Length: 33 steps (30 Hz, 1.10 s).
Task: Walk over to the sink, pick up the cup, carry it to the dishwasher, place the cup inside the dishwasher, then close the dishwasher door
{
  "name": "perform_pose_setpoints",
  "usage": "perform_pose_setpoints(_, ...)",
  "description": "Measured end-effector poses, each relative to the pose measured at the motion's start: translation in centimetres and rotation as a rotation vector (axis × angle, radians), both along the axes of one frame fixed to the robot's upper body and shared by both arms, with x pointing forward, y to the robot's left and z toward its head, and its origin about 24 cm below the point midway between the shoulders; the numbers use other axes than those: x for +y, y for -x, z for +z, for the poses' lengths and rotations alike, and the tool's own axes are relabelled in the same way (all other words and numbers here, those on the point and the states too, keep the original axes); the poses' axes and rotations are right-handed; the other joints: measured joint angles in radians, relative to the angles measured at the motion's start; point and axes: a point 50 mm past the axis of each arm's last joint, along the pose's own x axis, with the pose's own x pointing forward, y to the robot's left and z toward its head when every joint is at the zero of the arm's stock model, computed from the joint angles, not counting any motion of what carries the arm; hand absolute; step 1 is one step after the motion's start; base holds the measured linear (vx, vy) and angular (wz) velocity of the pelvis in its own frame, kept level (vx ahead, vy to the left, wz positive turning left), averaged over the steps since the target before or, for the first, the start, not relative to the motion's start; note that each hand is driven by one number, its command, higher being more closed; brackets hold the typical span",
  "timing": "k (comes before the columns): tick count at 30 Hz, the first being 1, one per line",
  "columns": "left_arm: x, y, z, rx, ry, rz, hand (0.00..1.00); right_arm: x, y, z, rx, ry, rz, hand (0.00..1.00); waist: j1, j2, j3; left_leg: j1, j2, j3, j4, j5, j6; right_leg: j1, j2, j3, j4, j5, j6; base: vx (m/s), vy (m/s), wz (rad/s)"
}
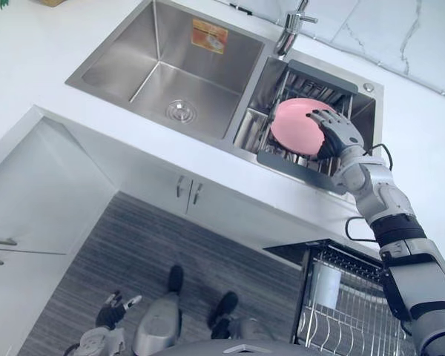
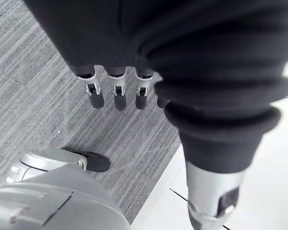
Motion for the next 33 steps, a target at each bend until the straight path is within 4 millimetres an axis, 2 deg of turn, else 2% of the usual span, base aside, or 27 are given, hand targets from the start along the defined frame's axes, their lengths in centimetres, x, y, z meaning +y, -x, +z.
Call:
perform_pose_setpoints(6, 0.0, 0.0, 0.0, 0.001, -0.001, -0.001, 0.00, 0.0, 0.0, -0.2, 0.008, 0.039, -0.003, 0.00, 0.000, -0.015, -0.011, 0.002, 0.000, 0.000, 0.000, 0.000, 0.000, 0.002, 0.000, 0.000, 0.002, 0.000, 0.000, 0.00, 0.000, 0.00)
perform_pose_setpoints(16, 0.4, 0.0, 0.1, 0.001, -0.011, -0.001, 0.00, 0.5, 0.0, -1.0, 0.039, 0.096, 0.008, 0.00, 0.005, -0.015, -0.011, -0.005, 0.000, 0.000, 0.000, 0.000, 0.000, -0.005, 0.000, 0.000, 0.002, 0.000, 0.000, 0.00, 0.000, 0.00)
perform_pose_setpoints(22, 0.4, 0.0, 0.1, -0.001, -0.011, 0.001, 0.00, 0.2, 0.0, -1.2, 0.047, 0.095, -0.028, 0.00, 0.022, -0.015, -0.011, -0.024, 0.000, -0.002, 0.000, 0.002, 0.002, -0.023, 0.000, -0.001, 0.003, 0.000, 0.000, 0.00, 0.000, 0.00)
perform_pose_setpoints(33, 1.8, -0.5, 0.9, -0.035, -0.038, 0.019, 0.00, -0.1, -0.4, -1.4, 0.067, 0.112, -0.076, 0.00, 0.030, -0.017, -0.008, -0.065, 0.003, -0.009, 0.006, 0.014, 0.011, -0.063, 0.004, -0.004, 0.003, 0.009, -0.009, 0.00, 0.000, 0.01)
